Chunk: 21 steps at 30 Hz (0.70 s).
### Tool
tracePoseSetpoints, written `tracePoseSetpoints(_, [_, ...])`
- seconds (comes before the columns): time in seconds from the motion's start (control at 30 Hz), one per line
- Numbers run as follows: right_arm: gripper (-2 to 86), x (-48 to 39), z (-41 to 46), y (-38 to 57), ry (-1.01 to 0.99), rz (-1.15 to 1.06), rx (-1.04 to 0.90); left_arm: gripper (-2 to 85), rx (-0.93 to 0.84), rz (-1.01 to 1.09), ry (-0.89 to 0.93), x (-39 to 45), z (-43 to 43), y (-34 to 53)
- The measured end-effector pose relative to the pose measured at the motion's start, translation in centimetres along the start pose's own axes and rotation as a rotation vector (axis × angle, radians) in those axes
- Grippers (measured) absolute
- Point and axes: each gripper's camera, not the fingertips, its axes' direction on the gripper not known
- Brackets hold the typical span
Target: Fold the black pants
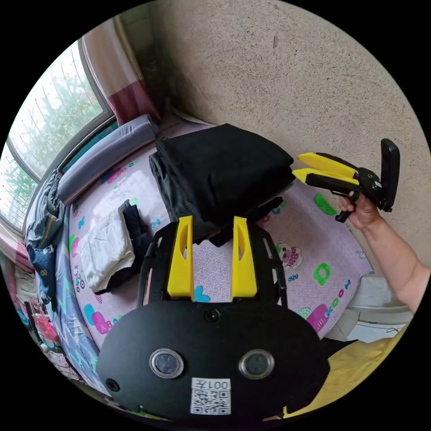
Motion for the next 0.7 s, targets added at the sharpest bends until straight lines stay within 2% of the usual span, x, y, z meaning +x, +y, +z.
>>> tracePoseSetpoints(0.2, [7.0, 2.7, 2.7, -2.5, -0.111, 0.063, -0.054, 10.6, -0.076, -0.068, 0.031, -1.8, 1.1, -2.7])
tracePoseSetpoints(0.33, [3.1, 3.7, 3.0, -3.5, -0.133, 0.08, -0.05, 5.5, -0.112, -0.122, 0.088, -2.7, 0.6, -3.6])
tracePoseSetpoints(0.4, [2.5, 3.3, 2.4, -3.5, -0.13, 0.046, -0.016, 2.1, -0.026, -0.124, 0.099, -2.9, -1.8, -3.1])
tracePoseSetpoints(0.53, [1.9, 2.4, -0.4, -3.2, -0.196, 0.004, 0.075, 0.9, 0.13, -0.136, 0.165, -3.2, -7.1, -1.2])
tracePoseSetpoints(0.7, [1.8, 0.2, -5.5, -2.1, -0.345, -0.053, 0.201, 0.6, 0.3, -0.166, 0.353, -3.8, -16.3, 4.4])
